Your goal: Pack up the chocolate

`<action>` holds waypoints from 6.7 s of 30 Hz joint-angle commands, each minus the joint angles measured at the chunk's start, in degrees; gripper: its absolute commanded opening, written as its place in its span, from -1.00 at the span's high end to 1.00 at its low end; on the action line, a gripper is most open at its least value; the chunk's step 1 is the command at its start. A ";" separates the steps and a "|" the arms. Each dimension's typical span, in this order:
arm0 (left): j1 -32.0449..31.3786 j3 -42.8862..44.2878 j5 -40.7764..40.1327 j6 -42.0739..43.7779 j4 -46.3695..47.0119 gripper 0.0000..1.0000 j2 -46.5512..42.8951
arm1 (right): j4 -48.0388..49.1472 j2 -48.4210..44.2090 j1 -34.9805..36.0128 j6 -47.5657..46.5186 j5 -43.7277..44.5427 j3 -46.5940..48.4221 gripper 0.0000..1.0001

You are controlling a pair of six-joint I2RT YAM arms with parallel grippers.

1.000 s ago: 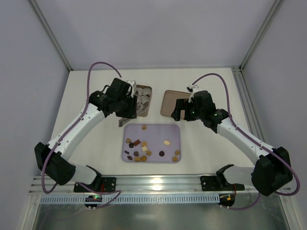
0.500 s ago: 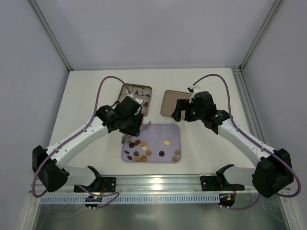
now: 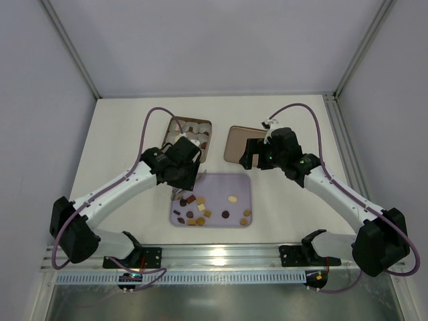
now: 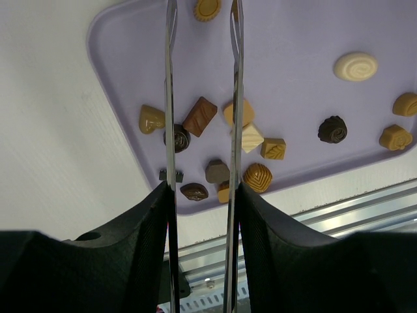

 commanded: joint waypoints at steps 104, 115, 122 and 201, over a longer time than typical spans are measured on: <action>-0.09 3.60 3.57 5.71 4.18 0.31 7.16 | 2.13 -1.77 0.04 0.12 0.90 -1.34 -0.99; -0.09 3.33 4.54 6.59 1.81 0.38 6.11 | 2.13 -1.86 0.04 0.38 0.90 -1.52 -1.00; -0.18 2.63 5.24 6.32 0.14 0.38 3.57 | 2.14 -1.95 0.13 0.29 0.90 -1.70 -1.00; -2.20 5.36 4.63 5.44 1.99 0.31 7.70 | 1.69 -3.09 0.13 0.38 1.08 -2.14 -1.00</action>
